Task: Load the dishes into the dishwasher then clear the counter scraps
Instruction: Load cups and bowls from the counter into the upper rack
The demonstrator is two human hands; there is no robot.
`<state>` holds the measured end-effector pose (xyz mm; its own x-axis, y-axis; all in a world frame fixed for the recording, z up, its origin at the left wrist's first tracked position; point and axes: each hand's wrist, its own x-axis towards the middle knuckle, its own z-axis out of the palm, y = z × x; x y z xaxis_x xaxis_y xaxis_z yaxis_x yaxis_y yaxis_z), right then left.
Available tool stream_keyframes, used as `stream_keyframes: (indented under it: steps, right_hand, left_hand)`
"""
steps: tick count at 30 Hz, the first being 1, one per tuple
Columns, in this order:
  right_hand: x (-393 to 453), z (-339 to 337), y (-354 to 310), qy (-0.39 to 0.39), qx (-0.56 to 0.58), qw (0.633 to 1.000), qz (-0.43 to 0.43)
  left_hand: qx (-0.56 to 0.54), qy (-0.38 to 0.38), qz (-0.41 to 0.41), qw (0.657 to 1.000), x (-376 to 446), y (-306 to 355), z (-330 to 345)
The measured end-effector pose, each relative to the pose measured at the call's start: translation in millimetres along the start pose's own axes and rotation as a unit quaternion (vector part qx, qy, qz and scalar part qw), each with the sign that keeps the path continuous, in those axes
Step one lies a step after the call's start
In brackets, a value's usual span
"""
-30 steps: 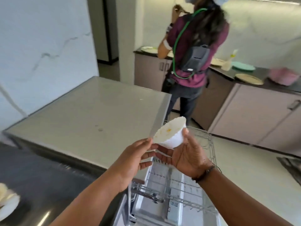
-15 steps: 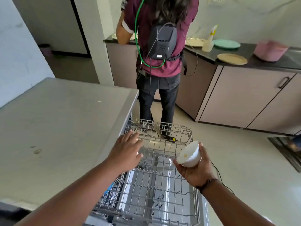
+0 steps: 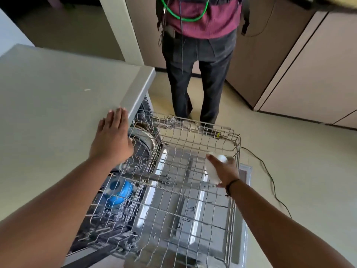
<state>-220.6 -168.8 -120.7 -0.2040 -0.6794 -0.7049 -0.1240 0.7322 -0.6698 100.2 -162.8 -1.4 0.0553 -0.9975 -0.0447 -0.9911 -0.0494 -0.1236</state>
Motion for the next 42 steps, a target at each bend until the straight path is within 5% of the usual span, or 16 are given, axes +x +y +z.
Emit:
stream_keyframes:
  steps: [10, 33, 42]
  right_hand:
    - [62, 47, -3, 0.062, -0.376, 0.918, -0.115]
    - [88, 84, 12, 0.088, -0.502, 0.853, -0.114]
    - [59, 68, 12, 0.091, -0.493, 0.855, -0.132]
  left_hand:
    - [0.022, 0.002, -0.003, 1.000, 2, 0, 4]
    - [-0.003, 0.020, 0.002, 1.000, 2, 1, 3]
    - [-0.012, 0.021, -0.001, 1.000, 4, -2, 10]
